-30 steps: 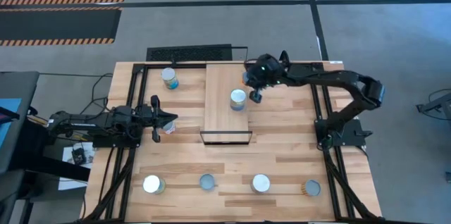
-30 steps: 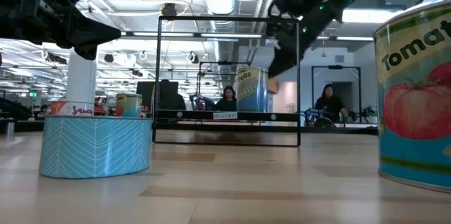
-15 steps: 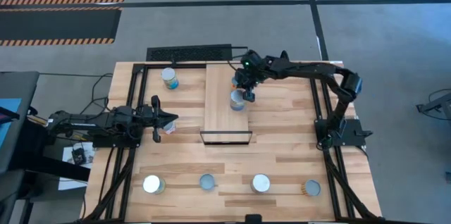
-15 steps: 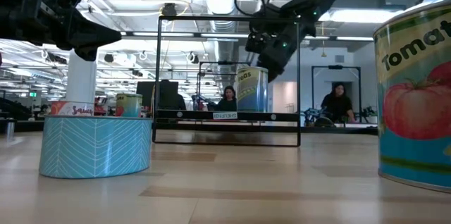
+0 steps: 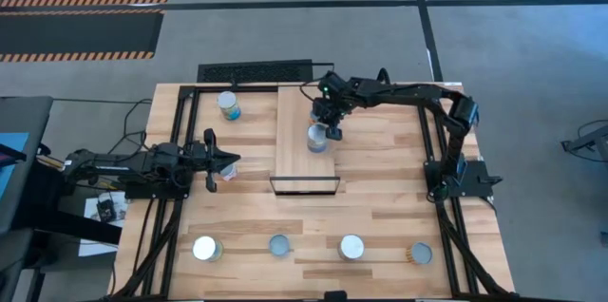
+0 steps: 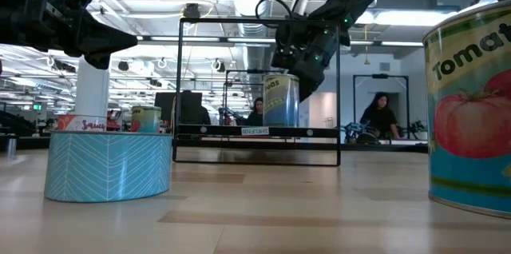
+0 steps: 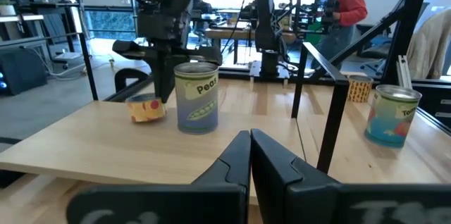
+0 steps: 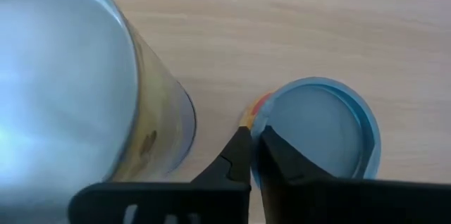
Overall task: Pick and place cans onto a shelf
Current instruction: Put the canned pineapple on the shelf
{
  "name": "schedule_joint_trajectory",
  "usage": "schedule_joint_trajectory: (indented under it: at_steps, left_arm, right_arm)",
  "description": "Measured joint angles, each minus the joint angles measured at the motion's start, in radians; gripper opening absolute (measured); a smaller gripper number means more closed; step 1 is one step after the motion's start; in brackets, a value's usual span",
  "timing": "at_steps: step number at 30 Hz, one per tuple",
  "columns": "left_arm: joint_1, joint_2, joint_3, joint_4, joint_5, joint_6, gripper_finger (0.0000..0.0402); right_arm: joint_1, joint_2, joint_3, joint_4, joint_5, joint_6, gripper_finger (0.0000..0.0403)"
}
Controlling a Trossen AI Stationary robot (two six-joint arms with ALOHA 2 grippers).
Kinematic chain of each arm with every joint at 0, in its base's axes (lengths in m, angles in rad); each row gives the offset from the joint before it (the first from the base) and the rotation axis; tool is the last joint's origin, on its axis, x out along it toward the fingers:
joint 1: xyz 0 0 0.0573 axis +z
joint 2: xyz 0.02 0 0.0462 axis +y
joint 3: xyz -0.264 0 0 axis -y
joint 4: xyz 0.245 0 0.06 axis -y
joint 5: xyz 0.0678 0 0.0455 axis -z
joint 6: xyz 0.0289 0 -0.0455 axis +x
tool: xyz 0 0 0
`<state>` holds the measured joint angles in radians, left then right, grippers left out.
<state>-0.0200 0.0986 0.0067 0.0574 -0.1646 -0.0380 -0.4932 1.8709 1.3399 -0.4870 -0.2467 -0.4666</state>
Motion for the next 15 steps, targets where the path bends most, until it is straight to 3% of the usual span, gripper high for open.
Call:
schedule_joint_trajectory:
  at_steps: [15]
  left_arm:
    - [0.0,0.0,0.0,0.0,0.0,0.0,0.0]
  right_arm:
    - [0.003,0.0,0.0,-0.008,0.013,-0.005,0.0111]
